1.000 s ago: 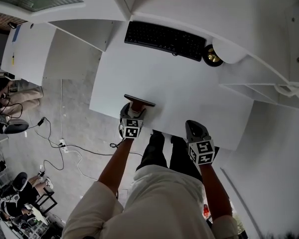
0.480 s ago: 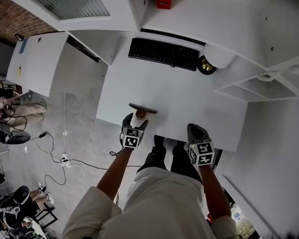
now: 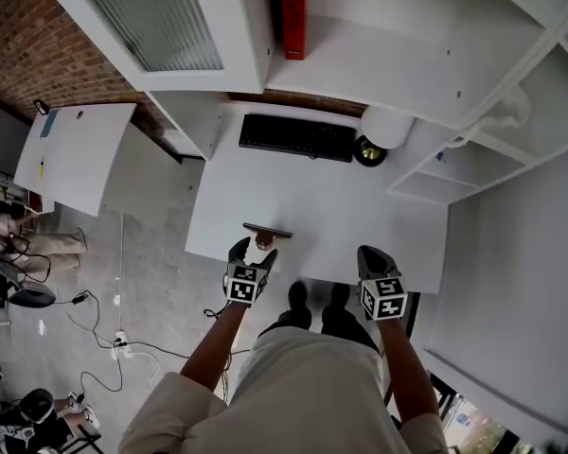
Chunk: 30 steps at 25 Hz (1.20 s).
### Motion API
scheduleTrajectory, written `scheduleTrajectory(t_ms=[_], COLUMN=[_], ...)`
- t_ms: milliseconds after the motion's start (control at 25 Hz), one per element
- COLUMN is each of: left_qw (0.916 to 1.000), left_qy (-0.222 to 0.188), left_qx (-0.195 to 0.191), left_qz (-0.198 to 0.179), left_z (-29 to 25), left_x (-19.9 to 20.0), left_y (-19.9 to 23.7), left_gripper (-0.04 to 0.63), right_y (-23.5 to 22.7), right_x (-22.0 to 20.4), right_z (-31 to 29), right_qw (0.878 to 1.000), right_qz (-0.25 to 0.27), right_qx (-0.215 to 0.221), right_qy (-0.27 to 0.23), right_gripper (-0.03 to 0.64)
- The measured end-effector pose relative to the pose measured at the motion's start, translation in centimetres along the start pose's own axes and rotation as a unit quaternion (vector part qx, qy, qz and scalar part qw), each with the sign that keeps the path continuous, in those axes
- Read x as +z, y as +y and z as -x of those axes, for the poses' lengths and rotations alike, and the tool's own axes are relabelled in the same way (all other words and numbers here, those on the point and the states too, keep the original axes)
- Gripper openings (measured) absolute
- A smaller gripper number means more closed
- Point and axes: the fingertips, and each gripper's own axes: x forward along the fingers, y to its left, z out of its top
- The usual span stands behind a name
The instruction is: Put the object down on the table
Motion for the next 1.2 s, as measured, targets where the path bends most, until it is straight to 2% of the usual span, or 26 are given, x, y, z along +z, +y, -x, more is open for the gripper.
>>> scheduleTrajectory(t_ms=[120, 320, 640, 800, 1040, 1200], left_qw=[0.9996, 0.9979, 0.9963, 0.9941, 0.9860, 0.9829], left_qy=[-0.023, -0.046, -0.082, -0.108, -0.162, -0.182], left_qx=[-0.015, -0.038, -0.018, 0.004, -0.008, 0.009], left_qz=[0.000, -0.023, -0.018, -0.008, 0.040, 0.028], left_z=[1.4, 3.6, 6.3, 8.6, 11.9, 13.3], left_x=[1.7, 4.3, 7.9, 10.1, 13.7, 15.4], left_y=[-1.0, -3.2, -5.1, -6.1, -8.0, -8.9], left_gripper=[0.327, 0.294, 0.247, 0.211, 0.177, 0.142], right_y=[-0.6, -0.8, -1.3, -1.1, -0.7, -0.6], right_x=[0.8, 2.1, 5.1, 7.2, 9.8, 11.2], right_z=[1.5, 3.7, 5.8, 6.7, 8.7, 9.6], right_qw=[1.000, 0.999, 0.998, 0.996, 0.991, 0.986], right_qz=[-0.010, -0.016, -0.005, 0.013, 0.045, 0.066], right_qx=[-0.010, -0.014, 0.016, 0.041, 0.071, 0.086], right_qy=[-0.011, -0.030, -0.054, -0.073, -0.103, -0.125], right_gripper=[0.003, 0.003, 0.003, 0.003, 0.003, 0.003])
